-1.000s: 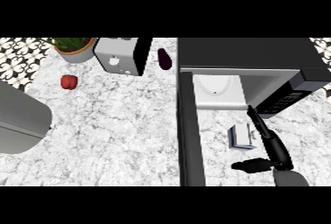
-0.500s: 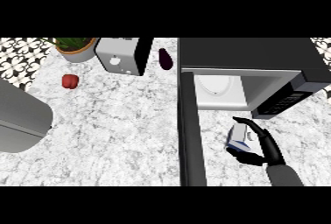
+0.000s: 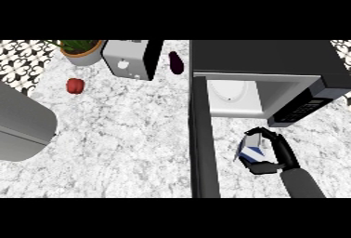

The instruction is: Pick up the milk, place it into the microwave and close the microwave

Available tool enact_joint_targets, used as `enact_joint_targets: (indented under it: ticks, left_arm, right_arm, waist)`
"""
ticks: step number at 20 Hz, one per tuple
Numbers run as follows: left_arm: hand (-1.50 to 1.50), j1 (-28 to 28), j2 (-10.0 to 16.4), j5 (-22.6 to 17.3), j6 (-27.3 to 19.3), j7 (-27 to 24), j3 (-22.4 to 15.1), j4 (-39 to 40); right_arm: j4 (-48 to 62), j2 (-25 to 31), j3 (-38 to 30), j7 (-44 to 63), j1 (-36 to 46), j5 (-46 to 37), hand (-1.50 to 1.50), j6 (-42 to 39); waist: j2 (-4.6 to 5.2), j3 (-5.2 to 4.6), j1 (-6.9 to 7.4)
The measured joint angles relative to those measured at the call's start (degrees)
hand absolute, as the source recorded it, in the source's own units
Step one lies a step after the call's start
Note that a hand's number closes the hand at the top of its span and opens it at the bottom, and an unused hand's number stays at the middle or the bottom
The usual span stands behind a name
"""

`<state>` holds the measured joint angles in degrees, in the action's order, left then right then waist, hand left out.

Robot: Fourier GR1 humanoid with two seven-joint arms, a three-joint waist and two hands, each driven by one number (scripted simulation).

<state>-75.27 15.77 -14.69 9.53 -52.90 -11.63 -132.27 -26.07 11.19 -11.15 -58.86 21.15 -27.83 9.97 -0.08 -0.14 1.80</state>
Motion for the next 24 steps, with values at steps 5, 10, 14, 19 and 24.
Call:
enact_joint_targets:
  ticks: [5,10,14,19,24]
  left_arm:
    - [-1.50,0.70,-0.29,0.70,0.71,-0.42,-0.28,1.54]
    - [-1.50,1.08,0.03,-0.77,1.53,-0.12,0.88,2.05]
    - [-1.50,0.99,0.12,-1.57,2.10,-0.29,1.63,2.98]
    - [-1.50,0.10,0.51,-3.06,2.62,-0.44,3.03,3.21]
    - [-1.50,1.28,0.46,-4.41,2.78,-0.12,4.83,4.72]
  right_arm:
    - [4.81,1.35,-2.70,-0.52,2.63,1.02,1.50,2.11]
    - [6.53,1.30,-4.71,-2.51,3.67,2.88,1.50,2.22]
    - [5.63,1.14,-4.58,-3.82,3.55,3.66,1.50,0.84]
    - [2.76,-0.36,-2.56,-3.28,4.05,4.47,1.50,-2.92]
    - [-4.35,-2.20,0.09,-1.29,4.03,4.59,1.50,-4.06]
  waist:
    - [0.20,0.15,0.27]
    - [0.30,0.18,0.14]
    - [0.20,0.18,-0.22]
    - [-0.03,0.15,-0.73]
    - [-0.26,0.09,-1.52]
